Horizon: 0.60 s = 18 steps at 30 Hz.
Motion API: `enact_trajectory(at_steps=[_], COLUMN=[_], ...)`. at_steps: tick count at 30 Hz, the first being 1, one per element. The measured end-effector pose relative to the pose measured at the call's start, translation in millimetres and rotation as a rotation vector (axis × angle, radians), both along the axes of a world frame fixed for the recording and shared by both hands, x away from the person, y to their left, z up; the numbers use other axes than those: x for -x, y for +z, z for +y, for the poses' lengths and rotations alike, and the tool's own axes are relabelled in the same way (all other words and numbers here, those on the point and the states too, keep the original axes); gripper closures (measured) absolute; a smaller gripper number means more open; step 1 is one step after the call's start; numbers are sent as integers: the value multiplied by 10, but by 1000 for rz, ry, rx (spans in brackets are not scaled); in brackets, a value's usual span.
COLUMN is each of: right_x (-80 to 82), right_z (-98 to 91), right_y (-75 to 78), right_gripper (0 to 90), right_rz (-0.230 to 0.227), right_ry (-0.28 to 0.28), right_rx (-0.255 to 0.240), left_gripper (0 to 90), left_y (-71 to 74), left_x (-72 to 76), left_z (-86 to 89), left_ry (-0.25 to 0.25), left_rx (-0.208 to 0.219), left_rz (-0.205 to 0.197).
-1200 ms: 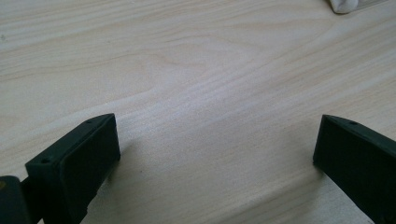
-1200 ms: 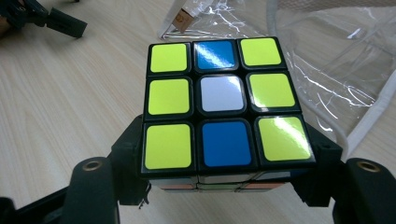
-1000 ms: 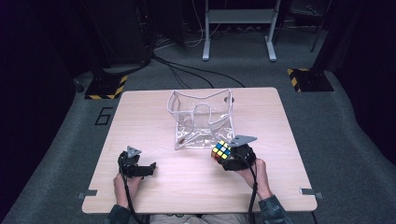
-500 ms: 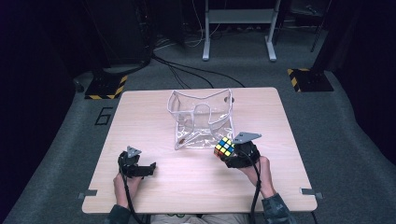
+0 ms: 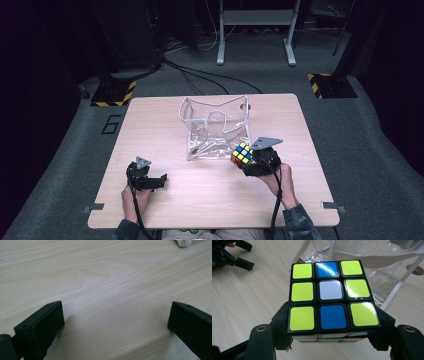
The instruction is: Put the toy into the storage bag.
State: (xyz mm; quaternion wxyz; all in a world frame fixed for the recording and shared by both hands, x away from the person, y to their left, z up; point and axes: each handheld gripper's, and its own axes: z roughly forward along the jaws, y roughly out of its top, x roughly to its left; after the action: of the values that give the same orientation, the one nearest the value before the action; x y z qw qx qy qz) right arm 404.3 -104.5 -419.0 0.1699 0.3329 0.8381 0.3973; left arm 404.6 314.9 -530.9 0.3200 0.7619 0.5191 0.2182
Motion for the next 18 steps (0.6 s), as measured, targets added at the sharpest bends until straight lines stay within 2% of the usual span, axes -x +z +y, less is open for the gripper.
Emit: enact_trajectory(at_steps=[18], right_x=[-23], right_z=[-45], right_y=[236], right_gripper=[331], right_rz=[-19], right_ry=[-4], right_rx=[-3], left_gripper=[4], left_y=[0], left_x=[0], left_z=[0], left_ry=[0], left_rx=[0], left_rz=[0])
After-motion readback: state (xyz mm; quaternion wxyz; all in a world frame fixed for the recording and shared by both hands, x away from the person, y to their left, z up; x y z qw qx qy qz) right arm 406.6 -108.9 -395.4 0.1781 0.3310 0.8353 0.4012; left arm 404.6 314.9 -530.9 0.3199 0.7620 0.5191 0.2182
